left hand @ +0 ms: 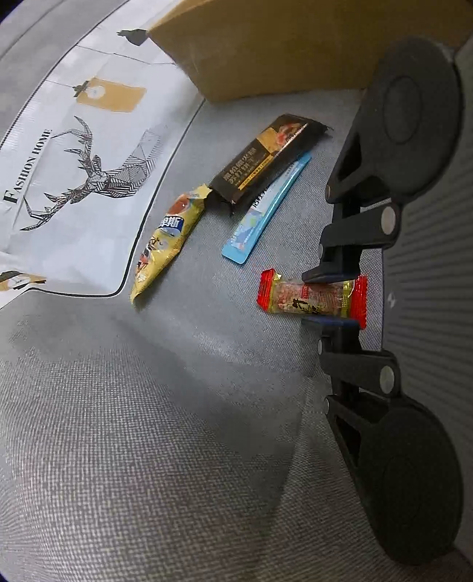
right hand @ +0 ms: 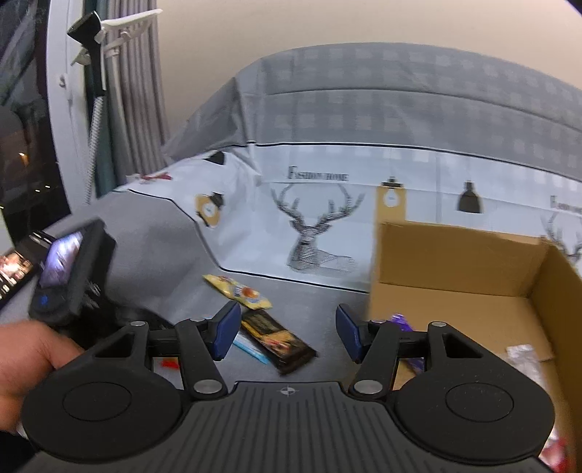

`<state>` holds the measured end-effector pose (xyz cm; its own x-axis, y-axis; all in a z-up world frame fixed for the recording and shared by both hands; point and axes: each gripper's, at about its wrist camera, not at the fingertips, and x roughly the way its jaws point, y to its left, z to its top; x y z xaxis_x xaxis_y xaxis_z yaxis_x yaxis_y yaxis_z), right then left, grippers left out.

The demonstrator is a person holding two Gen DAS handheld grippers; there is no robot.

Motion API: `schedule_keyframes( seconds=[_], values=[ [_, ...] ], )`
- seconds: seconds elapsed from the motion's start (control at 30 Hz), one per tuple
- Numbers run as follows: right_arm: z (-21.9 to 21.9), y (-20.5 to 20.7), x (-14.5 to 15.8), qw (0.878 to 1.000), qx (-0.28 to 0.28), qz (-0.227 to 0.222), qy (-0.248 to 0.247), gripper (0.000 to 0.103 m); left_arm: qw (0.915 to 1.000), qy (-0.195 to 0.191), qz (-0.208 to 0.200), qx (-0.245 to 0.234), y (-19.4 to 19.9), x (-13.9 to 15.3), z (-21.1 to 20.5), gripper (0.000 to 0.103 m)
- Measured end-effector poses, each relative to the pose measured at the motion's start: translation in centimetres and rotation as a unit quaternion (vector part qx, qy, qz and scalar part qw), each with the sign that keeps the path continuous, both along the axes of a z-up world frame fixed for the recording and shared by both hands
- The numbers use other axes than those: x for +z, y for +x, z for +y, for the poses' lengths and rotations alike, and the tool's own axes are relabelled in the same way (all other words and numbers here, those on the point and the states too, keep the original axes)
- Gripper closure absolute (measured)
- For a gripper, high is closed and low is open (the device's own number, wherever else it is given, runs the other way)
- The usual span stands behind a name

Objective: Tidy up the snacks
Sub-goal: 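Lift the red-yellow packet with the left tool while the right tool reaches toward the dark chocolate bar, then grasp the dark chocolate bar with the right tool and lift it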

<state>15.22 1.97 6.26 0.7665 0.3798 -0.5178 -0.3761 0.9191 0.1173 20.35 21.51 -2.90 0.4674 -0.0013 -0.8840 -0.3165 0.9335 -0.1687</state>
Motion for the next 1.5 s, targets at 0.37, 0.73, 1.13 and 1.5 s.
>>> schedule_keyframes(
  seconds=[0.37,0.73,1.13,1.5],
  values=[
    [8.9,11.5,-3.9,0.986,-0.016,0.16,-0.048,0.027,0.9997,-0.026,0.0,0.006,-0.4,0.1,0.4,0.083],
    [11.3,16.8,-11.6,0.953,0.001,0.268,-0.143,0.014,0.9991,-0.04,0.0,-0.014,-0.3,0.0,0.6,0.083],
    [10.6,15.4,-10.3,0.96,0.032,0.254,-0.111,0.057,0.9978,-0.064,-0.006,-0.016,-0.4,0.0,1.2,0.083],
    [6.9,9.5,-5.2,0.97,0.01,0.241,-0.016,0.062,0.9954,-0.089,-0.028,-0.021,-1.8,1.1,1.3,0.085]
  ],
)
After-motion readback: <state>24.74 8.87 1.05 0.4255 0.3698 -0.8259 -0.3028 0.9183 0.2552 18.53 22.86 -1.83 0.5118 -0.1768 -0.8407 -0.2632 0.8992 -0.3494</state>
